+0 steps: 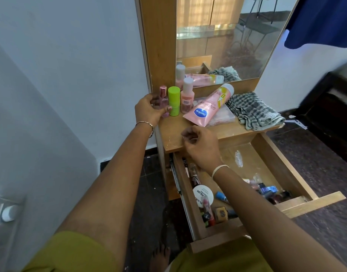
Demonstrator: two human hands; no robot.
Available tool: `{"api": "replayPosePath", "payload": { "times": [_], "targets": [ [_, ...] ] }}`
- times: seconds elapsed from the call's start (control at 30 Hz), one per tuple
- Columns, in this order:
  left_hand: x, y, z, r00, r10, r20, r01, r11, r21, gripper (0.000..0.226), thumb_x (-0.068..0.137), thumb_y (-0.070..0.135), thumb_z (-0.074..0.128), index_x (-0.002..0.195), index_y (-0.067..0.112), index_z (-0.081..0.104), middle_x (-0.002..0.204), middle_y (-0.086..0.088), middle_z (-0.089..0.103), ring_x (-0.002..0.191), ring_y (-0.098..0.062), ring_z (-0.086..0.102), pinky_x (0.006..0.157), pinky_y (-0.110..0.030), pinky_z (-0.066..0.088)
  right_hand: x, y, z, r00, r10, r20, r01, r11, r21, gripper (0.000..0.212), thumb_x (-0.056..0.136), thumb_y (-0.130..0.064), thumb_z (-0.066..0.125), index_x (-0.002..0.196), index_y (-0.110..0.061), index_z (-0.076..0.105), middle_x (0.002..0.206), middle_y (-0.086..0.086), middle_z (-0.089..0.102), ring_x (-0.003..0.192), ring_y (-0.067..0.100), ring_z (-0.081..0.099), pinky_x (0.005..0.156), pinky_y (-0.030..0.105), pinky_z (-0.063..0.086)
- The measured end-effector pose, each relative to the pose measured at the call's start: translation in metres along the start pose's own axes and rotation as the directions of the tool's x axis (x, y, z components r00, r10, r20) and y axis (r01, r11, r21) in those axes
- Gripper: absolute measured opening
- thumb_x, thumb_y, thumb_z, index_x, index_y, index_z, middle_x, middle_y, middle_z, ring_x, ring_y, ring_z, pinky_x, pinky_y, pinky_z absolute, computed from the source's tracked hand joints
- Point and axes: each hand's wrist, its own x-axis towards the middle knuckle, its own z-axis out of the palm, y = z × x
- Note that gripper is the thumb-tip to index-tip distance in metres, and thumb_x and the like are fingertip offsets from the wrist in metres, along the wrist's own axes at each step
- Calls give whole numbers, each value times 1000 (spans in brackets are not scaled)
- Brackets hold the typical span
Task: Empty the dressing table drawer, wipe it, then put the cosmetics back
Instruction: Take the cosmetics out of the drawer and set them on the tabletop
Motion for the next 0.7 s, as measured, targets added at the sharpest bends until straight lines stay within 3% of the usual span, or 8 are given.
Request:
{"api": "replayPosePath", "payload": {
  "times": [0.2, 0.27, 0.33, 0.4, 0.47, 0.53, 0.6, 0.7],
  "targets": [
    [-3, -4, 0, 1000, -9, 4, 10, 1000, -23, 61, 67, 25, 85, 121, 9, 60, 114, -5, 67, 100, -16, 62, 81, -20, 50, -3, 2, -4, 1000, -15, 15, 14, 1000, 15, 17, 81, -5, 66, 93, -15, 72, 88, -7, 70, 81, 5, 65, 76, 17, 53],
    [-10, -5, -2, 999, -33, -17, 32, 998, -57, 63, 66, 24, 86, 121, 12, 58, 109, 0, 66, 94, -14, 63, 75, -15, 50, -6, 4, -7, 1000, -7, -4, 7, 1000, 29, 16, 80, -5, 66, 90, -16, 72, 85, -6, 70, 78, 5, 65, 75, 18, 53],
    [-20, -5, -2, 998, -41, -55, 37, 996, -77, 61, 65, 24, 87, 116, 14, 56, 99, 3, 64, 80, -10, 63, 73, -19, 52, -10, 10, -13, 999, 7, -54, -5, 999, 38, 11, 79, -9, 68, 85, -18, 70, 79, -8, 69, 73, 6, 65, 73, 22, 55],
    [-36, -1, -1, 997, -23, -79, 16, 996, -90, 48, 67, 24, 85, 106, 17, 56, 87, 7, 60, 67, -1, 55, 68, -18, 50, -16, 17, -22, 992, 14, -126, -14, 1000, -4, 5, 78, -19, 72, 78, -20, 66, 73, -11, 67, 68, 6, 63, 68, 26, 55],
    [-60, 5, 2, 997, 30, -65, -35, 997, -70, 36, 70, 25, 82, 95, 20, 57, 83, 8, 60, 64, 1, 52, 62, -10, 47, -26, 25, -34, 980, 50, -194, -55, 998, -23, 15, 79, -28, 71, 76, -17, 62, 68, -11, 62, 63, 5, 58, 63, 25, 50],
    [-88, 11, 6, 994, 103, 25, -101, 993, -55, 24, 72, 24, 81, 88, 19, 63, 77, 9, 63, 62, 2, 54, 59, -7, 44, -35, 35, -46, 973, 113, -202, -119, 993, -17, 21, 84, -32, 67, 78, -15, 58, 68, -8, 59, 62, 6, 53, 61, 25, 43],
    [-116, 15, 10, 959, 162, 234, -151, 986, -63, 16, 74, 20, 80, 83, 16, 68, 71, 12, 64, 59, 4, 56, 58, -8, 45, -40, 49, -56, 977, 178, -121, -190, 977, -96, 23, 87, -35, 63, 77, -15, 58, 70, -3, 61, 64, 11, 55, 63, 30, 43],
    [-146, 14, 24, 796, 193, 573, -244, 970, 14, 13, 76, 12, 77, 88, 13, 71, 77, 6, 68, 69, -5, 62, 65, -18, 52, -48, 68, -64, 934, 293, 203, -223, 925, -308, 14, 86, -28, 66, 79, -17, 69, 76, -1, 68, 66, 12, 58, 68, 28, 43]
  ]
}}
